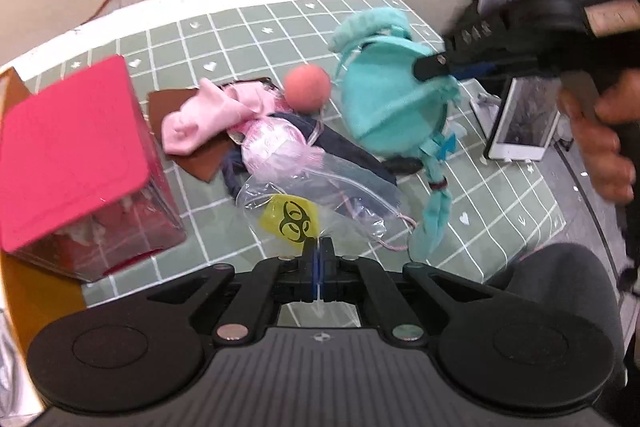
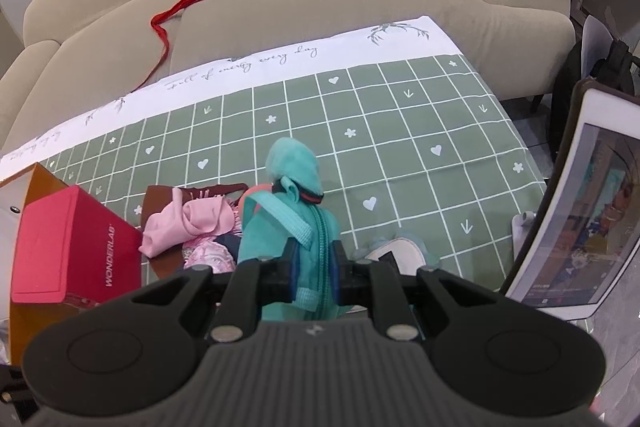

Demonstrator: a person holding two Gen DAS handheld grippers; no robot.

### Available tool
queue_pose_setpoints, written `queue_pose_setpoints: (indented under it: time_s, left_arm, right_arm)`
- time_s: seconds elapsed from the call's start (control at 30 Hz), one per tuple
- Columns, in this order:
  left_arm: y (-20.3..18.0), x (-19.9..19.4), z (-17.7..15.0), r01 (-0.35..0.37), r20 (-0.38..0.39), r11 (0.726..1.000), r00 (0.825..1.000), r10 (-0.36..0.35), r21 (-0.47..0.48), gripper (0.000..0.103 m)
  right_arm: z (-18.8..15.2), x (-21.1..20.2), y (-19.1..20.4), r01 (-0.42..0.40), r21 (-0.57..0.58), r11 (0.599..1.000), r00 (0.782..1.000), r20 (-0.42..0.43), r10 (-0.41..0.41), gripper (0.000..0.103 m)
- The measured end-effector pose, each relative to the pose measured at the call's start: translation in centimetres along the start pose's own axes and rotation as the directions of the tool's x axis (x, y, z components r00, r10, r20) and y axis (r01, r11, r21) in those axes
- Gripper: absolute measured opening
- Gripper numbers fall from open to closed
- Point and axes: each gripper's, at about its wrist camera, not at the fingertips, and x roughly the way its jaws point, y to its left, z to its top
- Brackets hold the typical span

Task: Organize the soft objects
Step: 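Carry the plastic bag and teal bag over the white box with both tools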

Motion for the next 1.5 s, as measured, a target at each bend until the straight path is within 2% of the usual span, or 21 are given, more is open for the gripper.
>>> queue_pose_setpoints:
  time_s: [0.2,0.47,0.6,0.77,1.03,1.17,1.33,1.5]
  left_arm:
    - [0.4,-1.9,1.9,0.005,0.001,0.999,1.000,-0.005,-0.042,0.000]
    - [0.7,-5.0,5.9,0.001,0.030,0.999,1.000,0.000,-0.042,0.000]
    - [1.2,-7.0,8.0,-0.009,0.052,0.999,0.999,0.012,-0.045,0.000]
    - [2.1,-10.0,10.1,-0.024,0.087,0.999,0.996,0.028,-0.042,0.000]
    - [6.4,-14.6,10.6,-0.076,0.130,0.995,0.988,0.084,-0.068,0.000]
    - [10.9,-16.4,9.2,-0.113,0.118,0.985,0.985,0.129,-0.132,0.000]
    - [17.1,-19.1,7.0,-0.179,0.093,0.956,0.974,0.205,-0.231,0.000]
    - [22.6,-20.6,4.2,-0.214,0.058,0.921,0.968,0.245,-0.325,0.000]
  right_arm:
    - [0.4,-2.4,0.0,0.000,0.012,1.000,0.999,0.035,0.000,0.013]
    - [2.0,-5.9,1.1,0.007,0.015,1.000,0.995,0.098,-0.009,0.013]
    - [3.3,-8.3,2.7,0.014,-0.001,1.000,0.987,0.161,-0.014,0.013]
    - [4.9,-10.8,5.7,-0.023,-0.029,0.999,0.979,0.203,0.028,0.013]
    - [7.1,-13.6,13.3,-0.108,-0.108,0.988,0.961,0.243,0.131,0.013]
    - [7.8,-14.4,18.1,-0.186,-0.145,0.972,0.945,0.245,0.217,0.013]
    - [7.7,-13.9,25.6,-0.282,-0.221,0.934,0.928,0.184,0.324,0.013]
    - [6.1,-11.8,33.1,-0.353,-0.286,0.891,0.919,0.075,0.388,0.013]
